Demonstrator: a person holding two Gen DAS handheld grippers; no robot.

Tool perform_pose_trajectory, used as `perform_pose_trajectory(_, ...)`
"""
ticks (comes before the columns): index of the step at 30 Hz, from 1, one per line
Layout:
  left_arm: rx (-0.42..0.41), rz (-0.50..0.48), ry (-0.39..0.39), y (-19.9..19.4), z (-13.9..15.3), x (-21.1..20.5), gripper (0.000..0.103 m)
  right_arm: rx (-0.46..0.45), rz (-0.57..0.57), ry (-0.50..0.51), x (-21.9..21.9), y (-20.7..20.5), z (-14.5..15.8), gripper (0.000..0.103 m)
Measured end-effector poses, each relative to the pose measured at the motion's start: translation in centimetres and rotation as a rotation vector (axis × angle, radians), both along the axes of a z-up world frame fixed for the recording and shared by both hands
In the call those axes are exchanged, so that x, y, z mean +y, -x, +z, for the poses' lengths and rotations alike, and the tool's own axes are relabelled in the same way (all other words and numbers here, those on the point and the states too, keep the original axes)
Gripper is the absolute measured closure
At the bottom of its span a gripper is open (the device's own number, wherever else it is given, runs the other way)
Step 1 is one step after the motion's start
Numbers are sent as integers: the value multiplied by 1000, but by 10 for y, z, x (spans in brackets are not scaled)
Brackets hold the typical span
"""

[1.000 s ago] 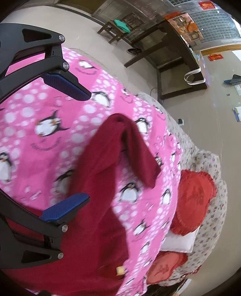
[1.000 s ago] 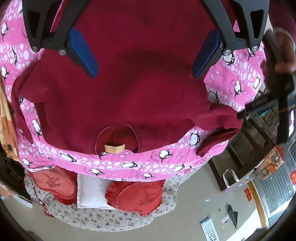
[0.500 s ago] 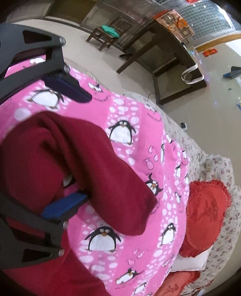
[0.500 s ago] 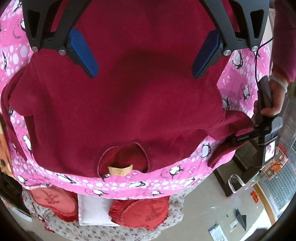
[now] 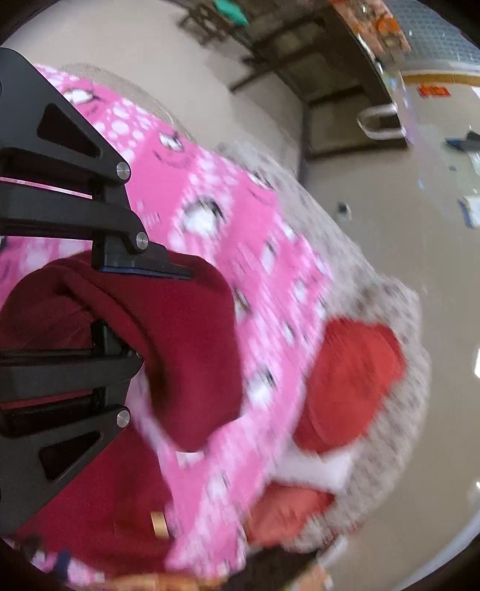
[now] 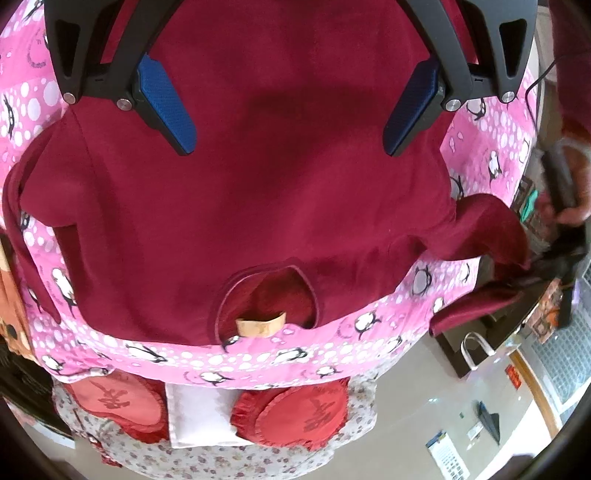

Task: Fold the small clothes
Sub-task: 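Fold the held sleeve across the sweatshirt body with the left gripper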

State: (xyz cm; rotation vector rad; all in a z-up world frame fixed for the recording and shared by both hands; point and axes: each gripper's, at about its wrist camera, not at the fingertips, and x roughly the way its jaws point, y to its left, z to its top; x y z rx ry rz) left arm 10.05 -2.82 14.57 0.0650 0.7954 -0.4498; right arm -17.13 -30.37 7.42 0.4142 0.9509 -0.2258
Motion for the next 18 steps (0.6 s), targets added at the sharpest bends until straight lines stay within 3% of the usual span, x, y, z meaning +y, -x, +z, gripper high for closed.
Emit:
perform_pose_trajectory(5, -37, -162, 122, 52, 48, -37, 89, -9, -34, 37, -11, 12, 10, 2)
perform_pose_trajectory(9, 7, -271, 231, 85, 55, -74, 89, -35, -104, 36, -37, 27, 21, 2)
perform_pose_trajectory(12, 29, -346, 228, 115, 32, -115, 88, -48, -187, 48, -62, 45, 26, 2)
perform_pose_trajectory(18, 194, -484, 102, 159, -63, -187, 83, -23, -312, 39, -99, 76, 24, 2)
